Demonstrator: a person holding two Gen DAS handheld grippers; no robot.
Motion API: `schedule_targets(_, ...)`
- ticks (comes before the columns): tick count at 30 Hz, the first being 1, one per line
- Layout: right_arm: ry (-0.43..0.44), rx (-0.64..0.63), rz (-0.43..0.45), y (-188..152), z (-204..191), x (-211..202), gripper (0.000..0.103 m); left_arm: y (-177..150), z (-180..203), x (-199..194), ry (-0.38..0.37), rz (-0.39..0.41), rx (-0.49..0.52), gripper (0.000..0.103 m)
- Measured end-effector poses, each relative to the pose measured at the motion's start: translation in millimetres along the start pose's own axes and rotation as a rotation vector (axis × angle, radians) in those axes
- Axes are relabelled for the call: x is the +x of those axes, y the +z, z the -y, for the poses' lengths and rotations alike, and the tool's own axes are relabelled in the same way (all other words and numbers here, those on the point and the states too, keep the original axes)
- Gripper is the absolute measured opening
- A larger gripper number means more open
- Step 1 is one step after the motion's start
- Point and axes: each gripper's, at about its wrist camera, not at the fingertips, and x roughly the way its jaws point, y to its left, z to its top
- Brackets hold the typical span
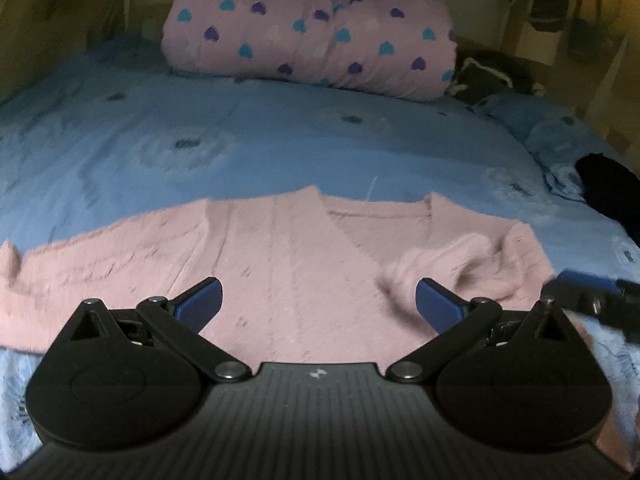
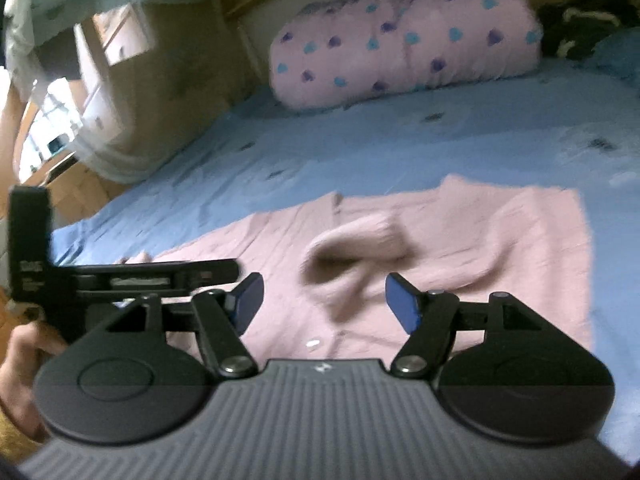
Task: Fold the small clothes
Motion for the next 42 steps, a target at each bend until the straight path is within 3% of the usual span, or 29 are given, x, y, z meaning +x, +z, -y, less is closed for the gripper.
schedule_targets(4, -0.145, 0.047, 0.056, 11, 32, -6, 0.069, 14, 28, 0, -0.003, 0.005, 0.058, 0.103)
schedule_targets(10, -0.313, 0.225, 0.018, 4, 82, 1, 0.071, 19, 68, 15, -0.029, -0.007, 0.178, 0.103)
schedule_targets(16, -0.302, 0.256, -0.009, 6, 88, -9, 0.071, 10, 107, 24, -0.028, -0.002, 0.350, 0.103)
schedule_targets(19, -0.295, 0.241, -0.022, 3, 87, -13, 0.071, 7, 128, 33, 0.010, 0.019, 0.436, 0.103)
schedule_targets(24, -0.307, 0.244, -0.039, 3, 89, -17, 0.071, 9, 147, 53, 0.016, 0.047, 0.468, 0.100)
schedule_targets(27, -0.325, 0.265, -0.040, 2, 94, -19, 0.071, 8, 154, 68, 0.034, 0.034, 0.493, 0.090)
schedule_targets(30, -0.328, 0.296, -0.041, 1, 99, -20, 0.071, 5, 154, 82, 0.057, 0.007, 0.496, 0.072)
schedule_targets(32, -0.322, 0.309, -0.041, 1, 101, -20, 0.071, 6, 150, 88, 0.050, -0.014, 0.463, 0.041)
schedule_targets(34, -0.313, 0.310, -0.041, 2, 100, -20, 0.071, 8, 141, 89, 0.016, -0.025, 0.392, 0.024)
schedule_targets(37, -0.306, 0.292, -0.040, 3, 98, -20, 0.071, 13, 125, 80, -0.003, 0.006, 0.296, 0.017)
schedule_targets(42, -0.308, 0.272, -0.050, 2, 96, -17, 0.071, 22, 92, 48, 0.069, 0.126, 0.167, 0.017)
